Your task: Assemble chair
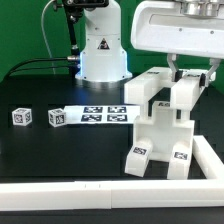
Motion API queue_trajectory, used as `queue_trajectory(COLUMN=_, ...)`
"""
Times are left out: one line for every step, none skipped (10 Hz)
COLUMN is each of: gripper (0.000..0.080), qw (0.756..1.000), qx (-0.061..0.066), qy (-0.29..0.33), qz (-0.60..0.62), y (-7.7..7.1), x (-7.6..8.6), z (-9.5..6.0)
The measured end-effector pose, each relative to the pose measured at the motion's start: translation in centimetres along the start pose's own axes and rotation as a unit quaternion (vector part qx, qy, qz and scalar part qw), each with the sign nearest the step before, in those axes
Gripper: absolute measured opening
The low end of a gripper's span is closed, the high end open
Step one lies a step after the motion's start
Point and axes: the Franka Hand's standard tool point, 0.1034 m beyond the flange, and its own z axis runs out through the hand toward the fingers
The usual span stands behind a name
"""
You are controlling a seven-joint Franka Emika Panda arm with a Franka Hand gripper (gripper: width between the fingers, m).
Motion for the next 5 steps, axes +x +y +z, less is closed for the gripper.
queue_trajectory(gripper=0.0288, qw=1.000, qx=0.007, qy=0.008, qz=0.003, y=-0.16, x=0.25, z=0.00)
queue_trajectory(gripper=0.0288, qw=1.000, qx=0.008, qy=0.011, qz=0.000, y=-0.27, x=0.32, z=0.03)
queue_trajectory(gripper=0.0288, qw=1.000, qx=0.011, qy=0.015, qz=-0.005, y=-0.57, x=0.31, z=0.04)
queue_trajectory(gripper=0.0287, qw=1.000, qx=0.010, qy=0.015, qz=-0.011, y=-0.68, x=0.19, z=0.08)
queue_trajectory(gripper=0.0287, qw=1.000, qx=0.010, qy=0.015, qz=-0.022, y=-0.60, x=0.20, z=0.06)
